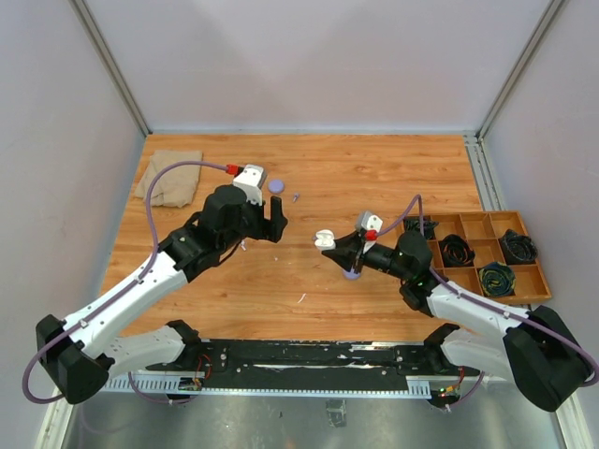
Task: Insert the wireless bluetooth earbuds into the charging case
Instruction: Pick up the earbud from the center of the board.
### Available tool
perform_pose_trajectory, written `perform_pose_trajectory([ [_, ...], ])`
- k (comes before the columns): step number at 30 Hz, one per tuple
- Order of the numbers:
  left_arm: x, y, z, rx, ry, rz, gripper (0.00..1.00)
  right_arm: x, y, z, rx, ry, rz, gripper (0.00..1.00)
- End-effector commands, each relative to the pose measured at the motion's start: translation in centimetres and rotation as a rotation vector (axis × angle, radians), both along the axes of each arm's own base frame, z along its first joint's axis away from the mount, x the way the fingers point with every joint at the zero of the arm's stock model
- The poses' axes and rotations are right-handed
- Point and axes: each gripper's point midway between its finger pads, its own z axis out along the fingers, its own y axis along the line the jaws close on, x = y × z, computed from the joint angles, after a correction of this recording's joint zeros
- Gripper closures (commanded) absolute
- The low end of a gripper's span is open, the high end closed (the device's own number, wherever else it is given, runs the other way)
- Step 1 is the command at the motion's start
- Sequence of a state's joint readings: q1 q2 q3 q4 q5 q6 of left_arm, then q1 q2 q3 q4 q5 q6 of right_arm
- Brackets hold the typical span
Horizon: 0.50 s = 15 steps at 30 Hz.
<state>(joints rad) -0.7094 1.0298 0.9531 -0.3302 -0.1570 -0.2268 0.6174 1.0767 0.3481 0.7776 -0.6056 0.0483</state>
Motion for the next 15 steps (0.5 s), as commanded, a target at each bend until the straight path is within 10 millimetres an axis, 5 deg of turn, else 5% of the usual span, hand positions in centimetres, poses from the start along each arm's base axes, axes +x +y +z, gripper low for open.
perform_pose_trajectory([
  [1,0.9,3.0,-2.9,0.027,0.097,0.245,0.17,1.3,-1.1,2.1,0.079,-0.120,-0.091,0.95],
  [15,2.4,8.5,-12.3,0.094,0.352,0.520,0.22,1.1,-1.8,1.4,0.134,-0.182,-0.118,0.95],
])
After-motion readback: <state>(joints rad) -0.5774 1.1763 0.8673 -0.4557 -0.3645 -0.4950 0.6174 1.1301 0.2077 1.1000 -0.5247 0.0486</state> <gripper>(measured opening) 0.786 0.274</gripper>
